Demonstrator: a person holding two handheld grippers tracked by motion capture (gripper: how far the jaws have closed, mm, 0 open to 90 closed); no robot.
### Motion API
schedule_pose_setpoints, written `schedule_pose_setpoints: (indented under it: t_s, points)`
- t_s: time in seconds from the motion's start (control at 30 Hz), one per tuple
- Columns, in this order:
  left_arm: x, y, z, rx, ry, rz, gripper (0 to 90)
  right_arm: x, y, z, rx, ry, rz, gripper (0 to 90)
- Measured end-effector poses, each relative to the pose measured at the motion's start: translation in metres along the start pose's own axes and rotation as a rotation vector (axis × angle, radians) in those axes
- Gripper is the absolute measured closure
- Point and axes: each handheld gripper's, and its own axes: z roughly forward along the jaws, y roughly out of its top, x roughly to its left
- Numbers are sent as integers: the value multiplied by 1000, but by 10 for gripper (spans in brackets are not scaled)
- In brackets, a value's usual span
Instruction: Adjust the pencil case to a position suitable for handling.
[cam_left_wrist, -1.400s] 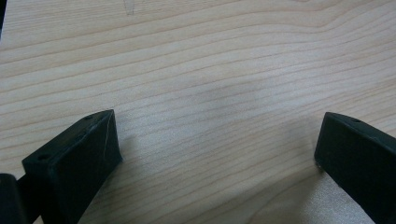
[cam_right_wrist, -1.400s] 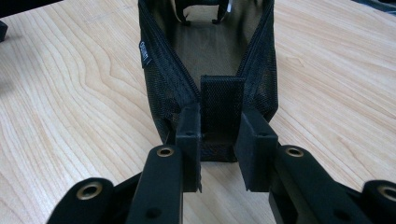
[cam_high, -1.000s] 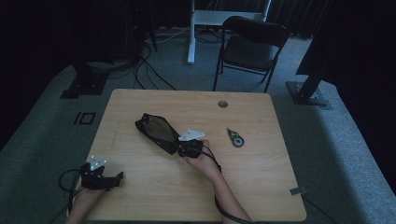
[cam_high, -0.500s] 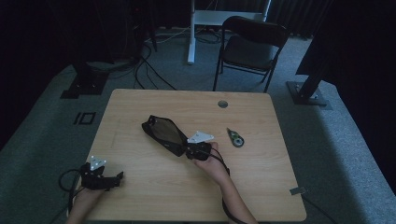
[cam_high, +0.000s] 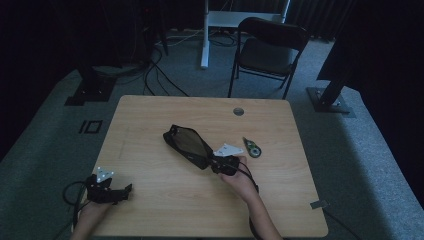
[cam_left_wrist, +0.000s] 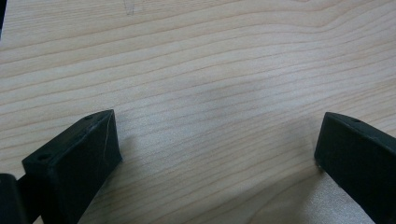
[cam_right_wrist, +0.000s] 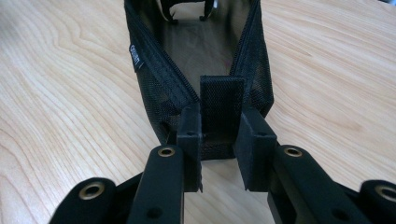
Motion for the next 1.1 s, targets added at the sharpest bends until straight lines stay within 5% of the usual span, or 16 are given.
schedule_pose_setpoints:
  t_s: [0.7,1.03,1.1]
  points:
    - [0,0,0,0,0,1,1,-20,-35,-48,-9,-85,61,727]
    - [0,0,0,0,0,1,1,-22,-49,-66,-13,-103,74,727]
    - [0,0,0,0,0,1,1,-22,-52,-72,-21,-83,106,727]
